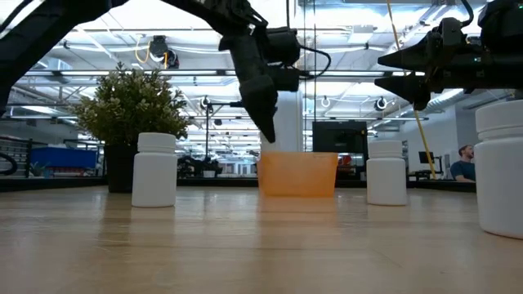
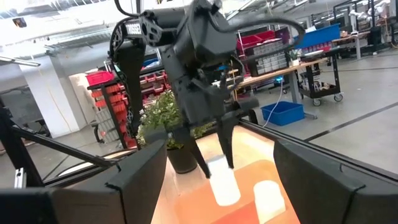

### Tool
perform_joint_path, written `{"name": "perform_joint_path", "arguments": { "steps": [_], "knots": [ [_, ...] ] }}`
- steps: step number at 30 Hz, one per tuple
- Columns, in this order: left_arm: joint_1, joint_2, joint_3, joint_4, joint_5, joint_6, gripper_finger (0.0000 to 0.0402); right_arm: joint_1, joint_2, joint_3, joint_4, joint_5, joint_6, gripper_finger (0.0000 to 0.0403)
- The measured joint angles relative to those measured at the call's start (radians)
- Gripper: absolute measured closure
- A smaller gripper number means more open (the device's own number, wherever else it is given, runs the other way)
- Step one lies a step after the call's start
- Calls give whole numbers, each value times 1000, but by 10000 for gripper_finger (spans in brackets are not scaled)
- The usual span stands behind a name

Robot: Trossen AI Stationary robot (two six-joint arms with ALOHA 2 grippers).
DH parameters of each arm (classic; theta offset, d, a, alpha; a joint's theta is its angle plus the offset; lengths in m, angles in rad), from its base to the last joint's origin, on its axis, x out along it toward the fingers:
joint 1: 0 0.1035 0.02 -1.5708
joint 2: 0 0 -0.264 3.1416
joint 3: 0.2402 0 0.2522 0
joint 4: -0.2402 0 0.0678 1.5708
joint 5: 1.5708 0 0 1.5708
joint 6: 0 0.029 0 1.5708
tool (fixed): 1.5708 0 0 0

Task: Pick and place pill bottles into a basket
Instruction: Put the white pill bottle into the orange bin

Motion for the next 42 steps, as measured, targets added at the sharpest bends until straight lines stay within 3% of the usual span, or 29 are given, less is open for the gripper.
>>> {"name": "perform_joint_path", "arguments": {
  "steps": [11, 29, 31, 37, 42],
  "knots": [
    [-16, 84, 0, -5, -4, -4, 238, 0, 0, 0, -4, 0, 2, 117],
    [-52, 85, 0, -6, -10, -46, 238, 0, 0, 0, -5, 0, 3, 117],
    [-59, 85, 0, -4, -10, -45, 213, 0, 0, 0, -7, 0, 3, 117],
    [-86, 80, 0, 2, -11, -25, 74, 0, 0, 0, -18, 0, 3, 117],
    [-94, 79, 0, 12, -46, -45, 32, 0, 0, 0, -19, 0, 3, 117]
  ]
}}
